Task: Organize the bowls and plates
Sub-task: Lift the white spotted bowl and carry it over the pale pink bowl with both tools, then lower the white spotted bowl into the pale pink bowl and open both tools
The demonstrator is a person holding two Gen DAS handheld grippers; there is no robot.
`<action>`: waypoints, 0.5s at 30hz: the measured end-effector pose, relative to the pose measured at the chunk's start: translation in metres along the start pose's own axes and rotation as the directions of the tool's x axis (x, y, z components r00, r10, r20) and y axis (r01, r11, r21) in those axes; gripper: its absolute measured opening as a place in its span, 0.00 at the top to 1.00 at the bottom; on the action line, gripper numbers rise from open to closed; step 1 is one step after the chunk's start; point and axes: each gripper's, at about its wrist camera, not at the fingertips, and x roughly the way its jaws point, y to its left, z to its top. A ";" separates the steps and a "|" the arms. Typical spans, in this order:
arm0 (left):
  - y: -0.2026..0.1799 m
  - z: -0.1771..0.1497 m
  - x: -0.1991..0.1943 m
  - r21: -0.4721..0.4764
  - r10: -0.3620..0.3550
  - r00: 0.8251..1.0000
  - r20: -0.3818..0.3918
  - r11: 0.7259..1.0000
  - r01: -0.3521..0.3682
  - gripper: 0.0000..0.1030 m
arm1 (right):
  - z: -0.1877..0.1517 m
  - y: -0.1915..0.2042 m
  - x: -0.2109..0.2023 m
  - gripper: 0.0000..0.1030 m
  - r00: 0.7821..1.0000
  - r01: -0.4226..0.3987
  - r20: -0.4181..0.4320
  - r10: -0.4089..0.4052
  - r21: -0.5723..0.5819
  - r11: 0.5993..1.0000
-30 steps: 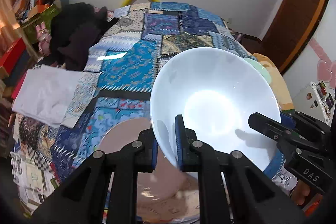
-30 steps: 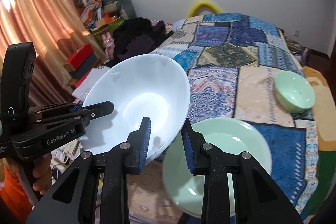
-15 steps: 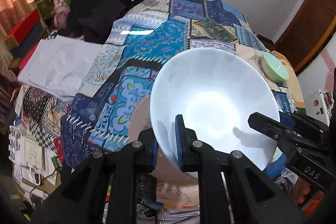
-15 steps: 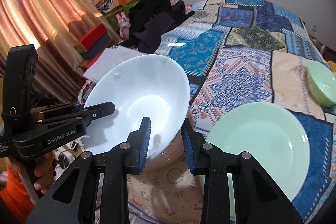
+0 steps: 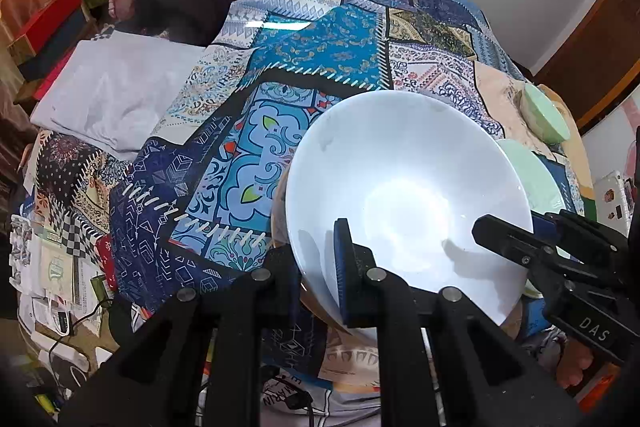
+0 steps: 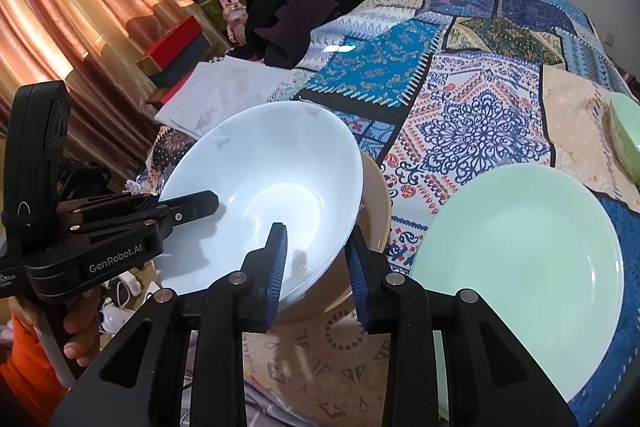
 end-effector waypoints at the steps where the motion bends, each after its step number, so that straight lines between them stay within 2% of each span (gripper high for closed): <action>1: 0.000 -0.001 0.002 0.002 0.000 1.000 -0.003 1.000 0.000 0.87 | 0.000 0.000 0.001 0.74 1.000 0.000 -0.005 0.000 0.000 1.000; 7: 0.001 -0.003 0.012 0.017 0.022 0.999 -0.024 1.000 -0.022 0.87 | -0.003 -0.001 0.011 0.74 0.999 0.006 -0.034 -0.006 -0.001 1.000; 15: 0.001 -0.002 0.021 0.023 0.012 0.999 -0.038 1.000 -0.011 0.87 | -0.002 -0.006 0.010 0.72 0.999 -0.001 -0.032 0.001 0.012 1.000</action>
